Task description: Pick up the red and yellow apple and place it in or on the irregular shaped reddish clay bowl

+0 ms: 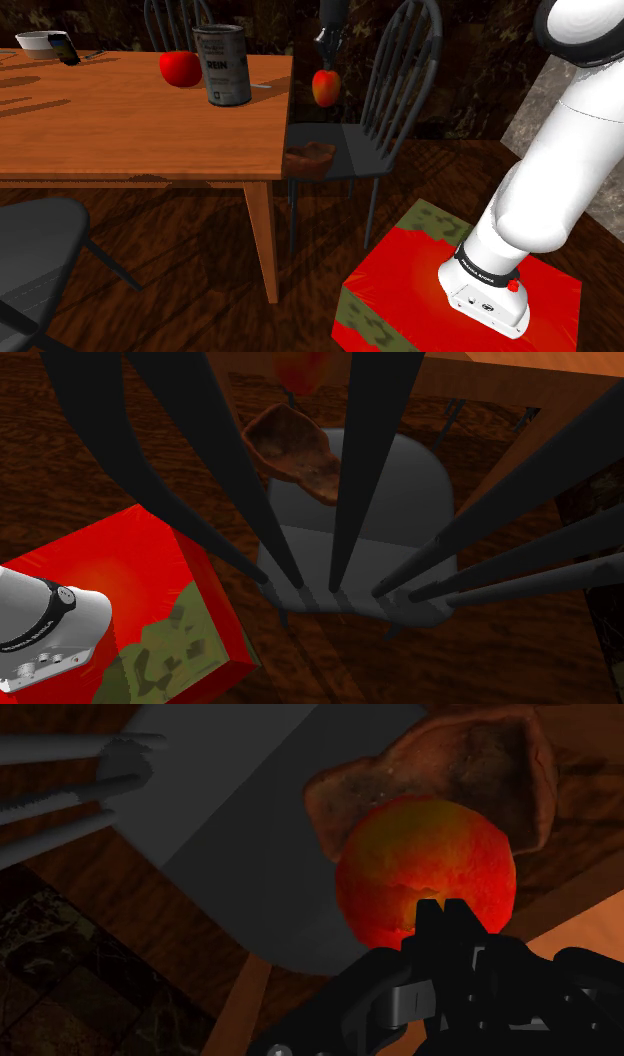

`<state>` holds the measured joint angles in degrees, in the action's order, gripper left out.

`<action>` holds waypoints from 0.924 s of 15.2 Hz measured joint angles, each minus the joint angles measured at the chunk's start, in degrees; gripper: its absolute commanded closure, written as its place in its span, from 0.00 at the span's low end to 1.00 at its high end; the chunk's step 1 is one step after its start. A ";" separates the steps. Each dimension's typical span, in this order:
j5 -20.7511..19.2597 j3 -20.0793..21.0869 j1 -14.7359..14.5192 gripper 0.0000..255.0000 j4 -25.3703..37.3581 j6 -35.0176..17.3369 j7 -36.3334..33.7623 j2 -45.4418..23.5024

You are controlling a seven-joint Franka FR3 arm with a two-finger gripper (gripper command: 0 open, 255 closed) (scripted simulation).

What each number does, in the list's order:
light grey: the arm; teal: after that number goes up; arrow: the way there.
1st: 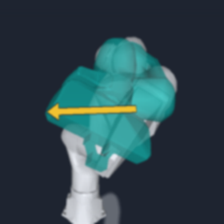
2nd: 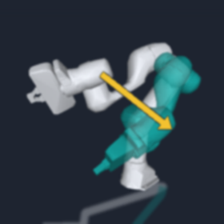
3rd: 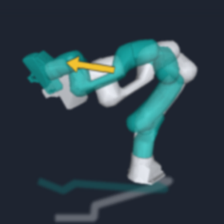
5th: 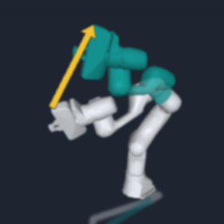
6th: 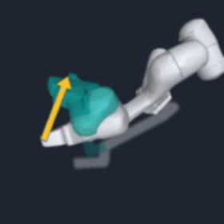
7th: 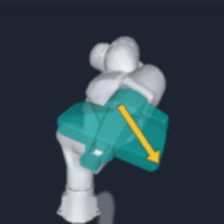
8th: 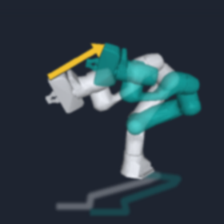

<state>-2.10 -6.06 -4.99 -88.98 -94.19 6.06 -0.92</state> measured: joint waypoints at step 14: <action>-0.58 2.49 -2.54 1.00 -8.44 -6.01 -5.41 2.17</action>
<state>-2.69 -3.57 -7.53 -97.42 -100.20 0.65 1.25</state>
